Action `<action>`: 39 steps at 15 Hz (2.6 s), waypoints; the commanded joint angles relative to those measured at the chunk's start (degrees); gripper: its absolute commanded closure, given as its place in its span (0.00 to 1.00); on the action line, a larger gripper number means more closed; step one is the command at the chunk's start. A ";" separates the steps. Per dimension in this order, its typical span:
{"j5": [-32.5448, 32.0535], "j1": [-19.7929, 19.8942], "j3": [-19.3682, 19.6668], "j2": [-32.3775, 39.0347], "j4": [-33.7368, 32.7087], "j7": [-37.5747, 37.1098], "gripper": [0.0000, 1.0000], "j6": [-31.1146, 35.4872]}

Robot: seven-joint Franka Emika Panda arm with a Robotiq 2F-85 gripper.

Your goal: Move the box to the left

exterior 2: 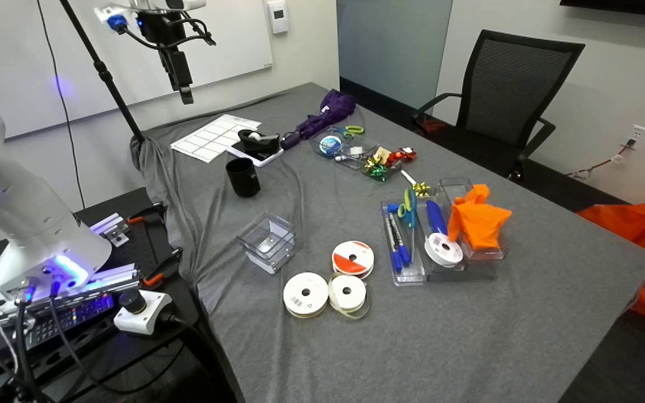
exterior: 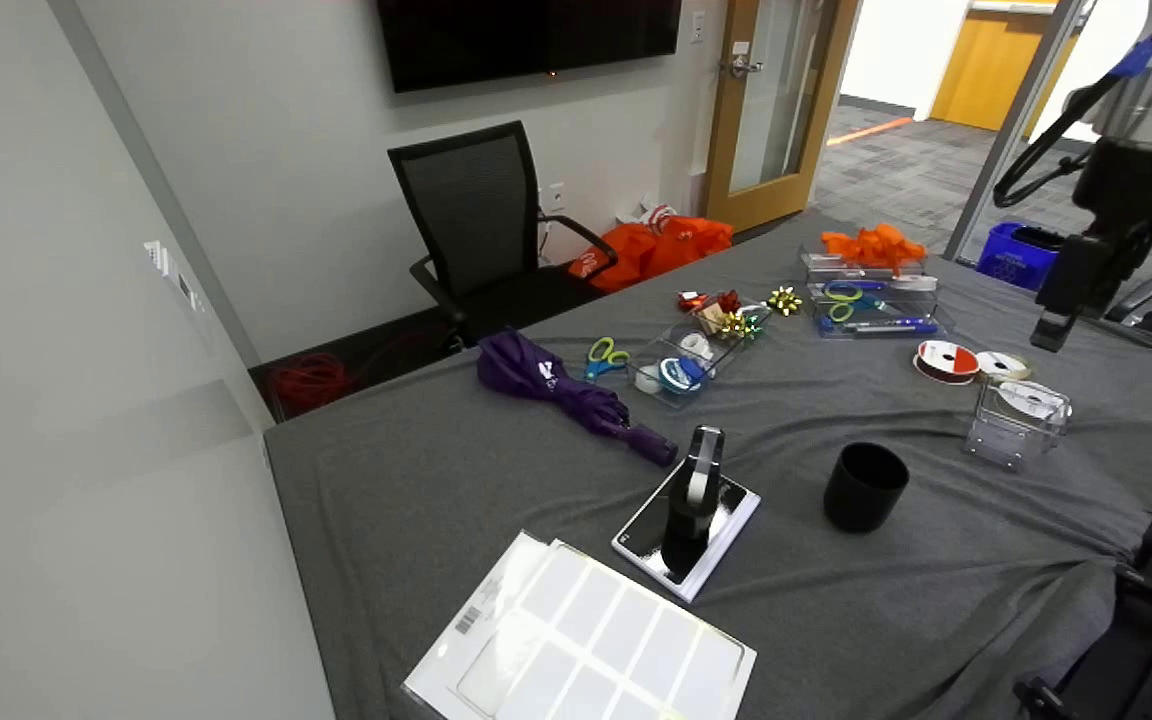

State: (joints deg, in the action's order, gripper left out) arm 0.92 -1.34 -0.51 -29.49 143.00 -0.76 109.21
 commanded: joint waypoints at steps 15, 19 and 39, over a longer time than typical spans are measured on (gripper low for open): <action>-6.22 10.77 14.81 6.88 4.64 13.53 0.00 16.55; -5.80 9.47 17.66 14.63 2.67 23.62 0.00 20.99; 5.50 11.51 17.21 30.19 2.23 48.90 0.00 29.95</action>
State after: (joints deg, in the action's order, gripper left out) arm 6.32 8.24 17.43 -2.34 145.15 45.04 136.85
